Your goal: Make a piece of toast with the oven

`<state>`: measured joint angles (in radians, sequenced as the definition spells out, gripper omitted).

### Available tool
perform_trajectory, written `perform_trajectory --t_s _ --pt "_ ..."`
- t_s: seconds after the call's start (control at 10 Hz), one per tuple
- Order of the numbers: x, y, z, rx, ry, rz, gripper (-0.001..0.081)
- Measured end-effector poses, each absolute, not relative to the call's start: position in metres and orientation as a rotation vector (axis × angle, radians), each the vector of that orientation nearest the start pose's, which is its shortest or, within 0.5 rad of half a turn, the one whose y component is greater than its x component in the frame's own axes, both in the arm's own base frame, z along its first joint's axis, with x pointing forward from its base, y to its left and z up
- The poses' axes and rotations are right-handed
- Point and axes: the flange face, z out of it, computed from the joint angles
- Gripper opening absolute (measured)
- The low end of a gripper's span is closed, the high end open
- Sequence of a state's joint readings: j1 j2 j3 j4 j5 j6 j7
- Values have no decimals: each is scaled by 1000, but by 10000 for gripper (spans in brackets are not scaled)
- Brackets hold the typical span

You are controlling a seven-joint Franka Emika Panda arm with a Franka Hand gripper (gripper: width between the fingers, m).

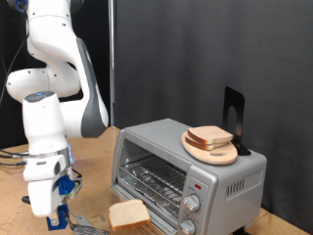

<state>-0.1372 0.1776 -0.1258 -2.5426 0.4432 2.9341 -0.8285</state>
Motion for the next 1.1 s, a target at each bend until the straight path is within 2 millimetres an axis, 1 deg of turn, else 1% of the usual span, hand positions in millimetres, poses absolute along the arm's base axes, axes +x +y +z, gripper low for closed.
perform_trajectory --t_s 0.3,0.7,1.1 --pt "449 -144 224 -3119 -246 -383 366" --pt "444 -134 221 -3107 -250 -384 366" --pt "429 -125 224 -3096 -275 -368 366"
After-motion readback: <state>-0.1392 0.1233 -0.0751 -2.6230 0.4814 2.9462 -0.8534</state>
